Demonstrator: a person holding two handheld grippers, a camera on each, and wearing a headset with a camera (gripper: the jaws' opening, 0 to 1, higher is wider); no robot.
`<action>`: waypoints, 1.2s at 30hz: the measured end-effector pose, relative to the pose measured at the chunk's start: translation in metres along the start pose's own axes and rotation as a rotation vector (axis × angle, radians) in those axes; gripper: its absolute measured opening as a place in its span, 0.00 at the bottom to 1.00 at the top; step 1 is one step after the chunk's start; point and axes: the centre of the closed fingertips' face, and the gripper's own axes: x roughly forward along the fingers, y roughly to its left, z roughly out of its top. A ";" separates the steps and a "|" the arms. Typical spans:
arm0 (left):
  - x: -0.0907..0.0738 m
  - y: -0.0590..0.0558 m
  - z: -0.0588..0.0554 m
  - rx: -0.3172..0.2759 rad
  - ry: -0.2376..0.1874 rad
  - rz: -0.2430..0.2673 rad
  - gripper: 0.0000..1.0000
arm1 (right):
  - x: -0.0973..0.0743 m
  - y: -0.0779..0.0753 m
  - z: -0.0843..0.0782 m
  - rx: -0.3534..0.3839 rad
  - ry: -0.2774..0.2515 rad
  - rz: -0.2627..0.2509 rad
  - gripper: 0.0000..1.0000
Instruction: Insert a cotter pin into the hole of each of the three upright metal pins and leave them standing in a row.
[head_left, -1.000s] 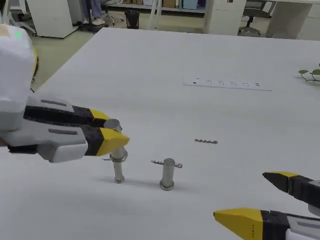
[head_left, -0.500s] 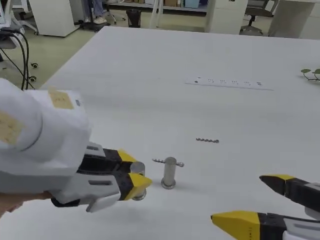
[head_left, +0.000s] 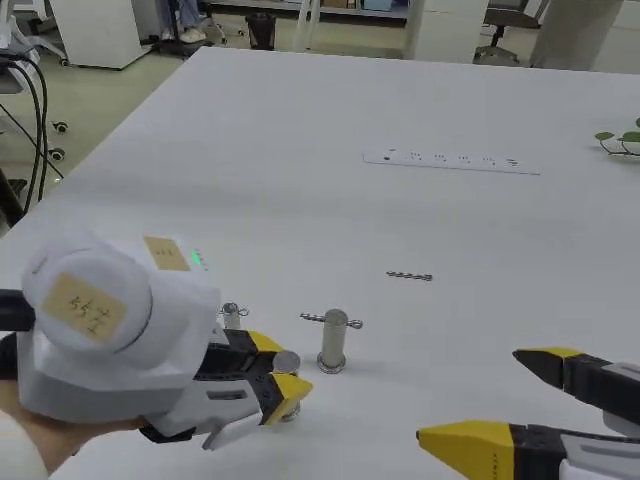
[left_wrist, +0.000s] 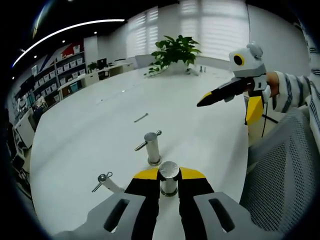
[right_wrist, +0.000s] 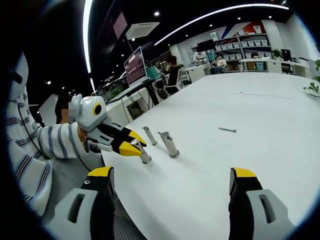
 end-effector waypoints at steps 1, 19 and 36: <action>0.001 0.000 0.000 -0.007 0.001 0.003 0.09 | 0.000 0.000 0.000 0.000 0.000 0.000 0.94; 0.013 -0.009 -0.003 0.036 -0.019 -0.026 0.09 | -0.001 -0.001 -0.002 0.003 0.005 -0.001 0.94; 0.014 -0.012 -0.005 0.022 -0.040 -0.038 0.10 | 0.000 0.000 -0.002 -0.003 0.007 0.000 0.94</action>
